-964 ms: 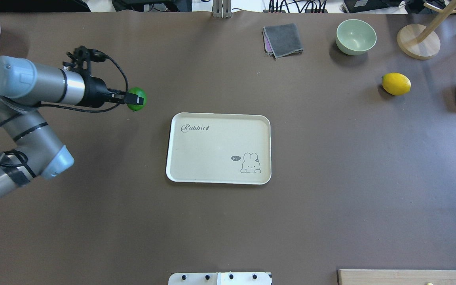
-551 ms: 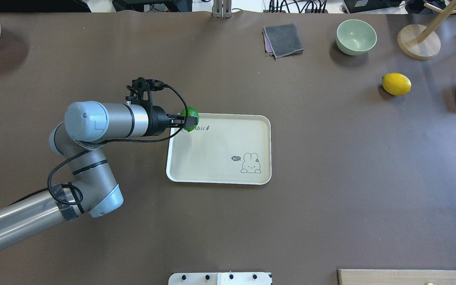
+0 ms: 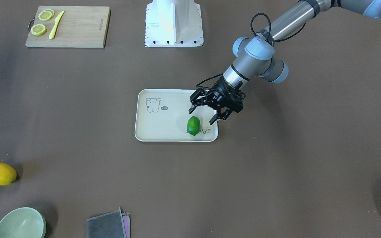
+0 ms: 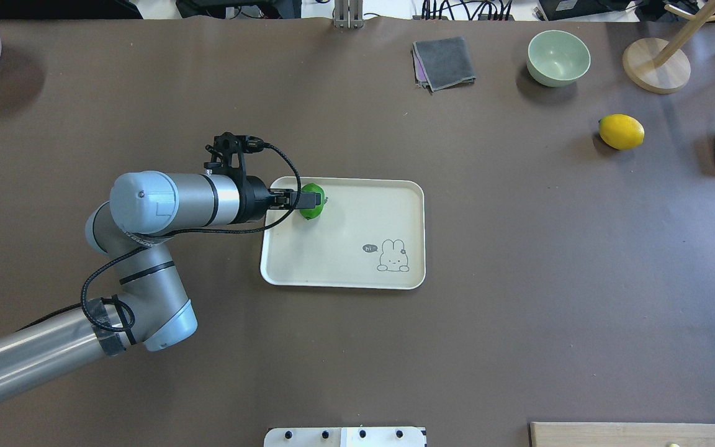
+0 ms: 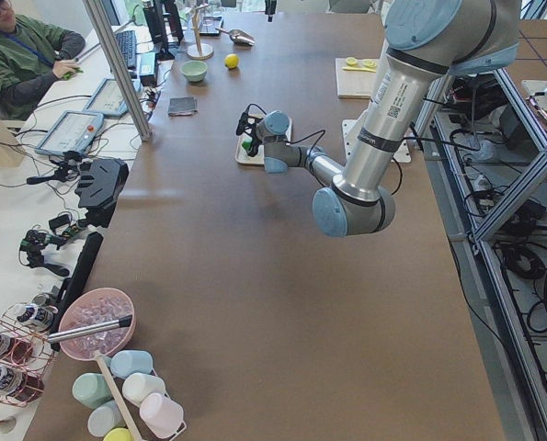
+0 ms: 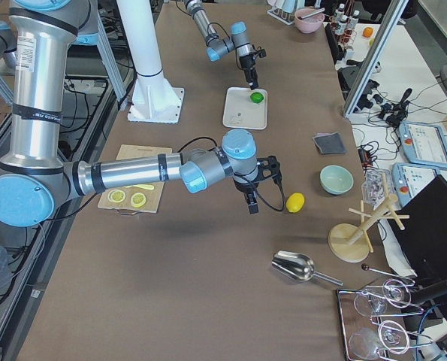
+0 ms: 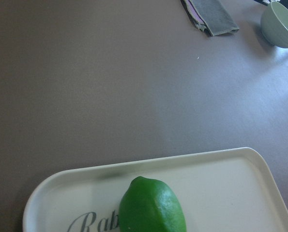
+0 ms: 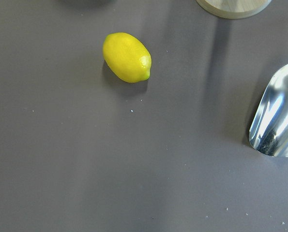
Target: Place all lemons on tray
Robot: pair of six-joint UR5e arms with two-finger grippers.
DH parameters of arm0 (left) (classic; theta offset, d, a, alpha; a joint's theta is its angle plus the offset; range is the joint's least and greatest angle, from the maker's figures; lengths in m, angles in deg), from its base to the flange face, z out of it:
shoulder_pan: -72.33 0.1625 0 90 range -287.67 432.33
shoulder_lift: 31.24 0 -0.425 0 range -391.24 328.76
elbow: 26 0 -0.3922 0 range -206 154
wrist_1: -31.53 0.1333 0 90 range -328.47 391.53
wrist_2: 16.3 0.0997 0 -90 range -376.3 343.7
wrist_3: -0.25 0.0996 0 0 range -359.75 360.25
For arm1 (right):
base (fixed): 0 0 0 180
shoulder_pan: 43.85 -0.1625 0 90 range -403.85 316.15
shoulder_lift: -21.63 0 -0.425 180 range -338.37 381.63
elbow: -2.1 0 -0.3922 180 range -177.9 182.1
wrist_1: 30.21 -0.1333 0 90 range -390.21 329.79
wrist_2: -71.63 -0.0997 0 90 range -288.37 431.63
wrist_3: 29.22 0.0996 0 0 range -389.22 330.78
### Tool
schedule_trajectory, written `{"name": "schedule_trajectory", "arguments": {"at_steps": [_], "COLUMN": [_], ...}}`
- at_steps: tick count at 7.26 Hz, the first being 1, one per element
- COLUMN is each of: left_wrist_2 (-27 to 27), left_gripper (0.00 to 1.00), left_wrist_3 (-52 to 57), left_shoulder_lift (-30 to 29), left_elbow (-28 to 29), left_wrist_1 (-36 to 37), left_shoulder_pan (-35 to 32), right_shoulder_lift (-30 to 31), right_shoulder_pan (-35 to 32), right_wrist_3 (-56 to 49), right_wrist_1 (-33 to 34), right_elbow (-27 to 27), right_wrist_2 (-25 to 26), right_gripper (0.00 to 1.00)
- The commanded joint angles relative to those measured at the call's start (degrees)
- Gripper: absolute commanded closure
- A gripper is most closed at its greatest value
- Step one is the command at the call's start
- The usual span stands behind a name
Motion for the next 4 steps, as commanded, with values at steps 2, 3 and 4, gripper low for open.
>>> {"name": "schedule_trajectory", "arguments": {"at_steps": [2, 3, 4], "left_wrist_2": [-6.4, -13.5, -17.8], "left_gripper": [0.02, 0.02, 0.02], "left_wrist_3": [0.7, 5.2, 13.0], "left_shoulder_lift": [5.2, 7.8, 11.1], "left_elbow": [-4.7, -5.0, -4.9], "left_wrist_1": [0.5, 0.2, 0.1], "left_shoulder_pan": [-5.8, -10.1, -13.9], "right_shoulder_lift": [-0.3, -2.5, -5.2], "right_shoulder_pan": [0.6, 2.1, 4.9], "right_wrist_3": [-0.4, -0.9, -2.0], "right_wrist_1": [0.0, 0.0, 0.0], "right_elbow": [-0.9, -1.9, -3.1], "right_wrist_2": [2.8, 4.9, 7.7], "right_gripper": [0.00, 0.00, 0.00]}}
